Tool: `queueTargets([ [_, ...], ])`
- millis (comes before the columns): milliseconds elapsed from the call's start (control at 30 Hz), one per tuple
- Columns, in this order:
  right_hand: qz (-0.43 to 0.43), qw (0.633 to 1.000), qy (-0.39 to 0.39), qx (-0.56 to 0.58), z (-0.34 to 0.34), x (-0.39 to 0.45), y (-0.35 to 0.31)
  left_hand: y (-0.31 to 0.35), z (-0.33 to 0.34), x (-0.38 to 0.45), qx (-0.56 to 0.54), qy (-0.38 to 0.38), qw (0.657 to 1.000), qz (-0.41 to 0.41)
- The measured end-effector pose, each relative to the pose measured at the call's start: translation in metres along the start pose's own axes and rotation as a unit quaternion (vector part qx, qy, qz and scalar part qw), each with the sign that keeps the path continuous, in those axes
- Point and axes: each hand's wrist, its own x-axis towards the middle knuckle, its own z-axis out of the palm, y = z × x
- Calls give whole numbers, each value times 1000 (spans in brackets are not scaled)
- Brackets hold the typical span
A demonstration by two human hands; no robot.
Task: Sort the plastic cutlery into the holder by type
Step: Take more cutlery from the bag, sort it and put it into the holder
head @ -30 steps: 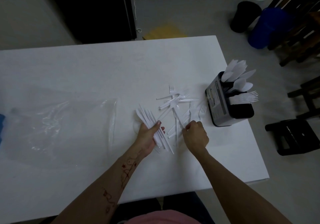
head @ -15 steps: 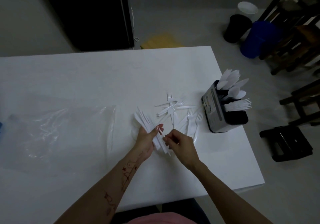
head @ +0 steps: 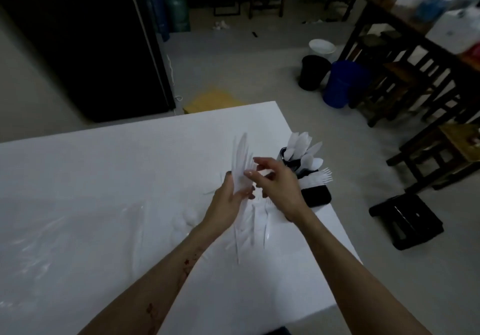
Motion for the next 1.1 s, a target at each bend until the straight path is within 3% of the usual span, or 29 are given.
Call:
queueTargets([
  [200, -91, 993, 67, -36, -82, 41, -30, 68, 56, 62, 51, -29, 992, 110],
  [600, -115, 986, 109, -60, -131, 118, -2, 76, 110, 147, 24, -12, 991, 135],
  [900, -136, 979, 106, -105, -133, 115, 26, 42, 129, 149, 69, 50, 988, 131],
  [1100, -127, 984, 39, -117, -137, 103, 34, 24, 134, 143, 123, 66, 981, 132],
])
